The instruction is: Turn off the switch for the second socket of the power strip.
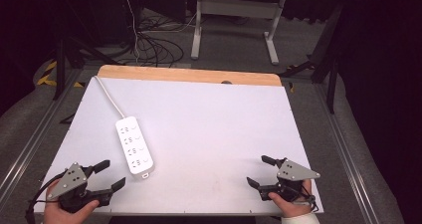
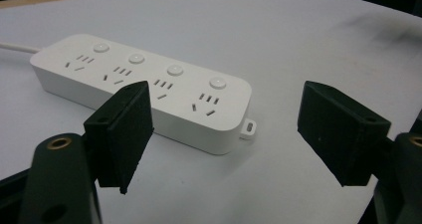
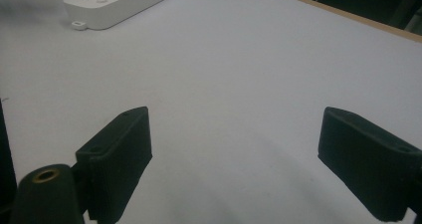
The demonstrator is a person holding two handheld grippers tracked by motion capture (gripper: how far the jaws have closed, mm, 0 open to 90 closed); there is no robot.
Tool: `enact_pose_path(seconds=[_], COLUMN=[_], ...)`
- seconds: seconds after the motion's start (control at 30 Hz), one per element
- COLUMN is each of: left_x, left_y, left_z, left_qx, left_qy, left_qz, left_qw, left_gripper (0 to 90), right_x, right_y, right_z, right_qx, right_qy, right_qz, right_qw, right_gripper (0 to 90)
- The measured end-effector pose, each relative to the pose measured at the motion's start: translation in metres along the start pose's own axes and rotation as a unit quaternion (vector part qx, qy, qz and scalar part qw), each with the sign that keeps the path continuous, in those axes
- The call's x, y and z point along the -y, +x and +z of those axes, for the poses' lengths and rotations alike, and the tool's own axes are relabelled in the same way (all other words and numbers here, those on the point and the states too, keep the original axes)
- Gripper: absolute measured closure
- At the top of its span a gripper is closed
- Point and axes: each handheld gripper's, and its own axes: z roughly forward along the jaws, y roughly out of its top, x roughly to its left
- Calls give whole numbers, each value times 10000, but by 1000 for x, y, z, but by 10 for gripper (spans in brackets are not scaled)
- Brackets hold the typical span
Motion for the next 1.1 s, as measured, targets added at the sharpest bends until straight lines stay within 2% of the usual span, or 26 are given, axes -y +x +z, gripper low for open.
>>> enact_pose_path(seconds=[0.27, 0.4, 0.6, 0.8, 1.1], left_x=[-1, -2, -3, -8, -11], left_y=[-1, 0, 0, -2, -2], left_z=[-1, -2, -2, -3, -5], left_qx=[-53, -84, -98, -75, -42], left_qy=[-2, 17, 47, 72, 156], left_qz=[82, 106, -32, 45, 0], left_qw=[10000, 9999, 9999, 9999, 9999], left_gripper=[225, 229, 244, 241, 254], right_x=[0, 2, 2, 2, 2], right_y=[0, 1, 2, 2, 3], right_z=[0, 3, 3, 4, 5], right_qx=[-18, -132, -142, -238, -250], right_qy=[4, 105, 85, 129, 137], right_qz=[-18, -6, -37, -24, -29], right_qw=[10000, 9999, 9999, 9996, 9996], right_gripper=[143, 162, 162, 161, 161])
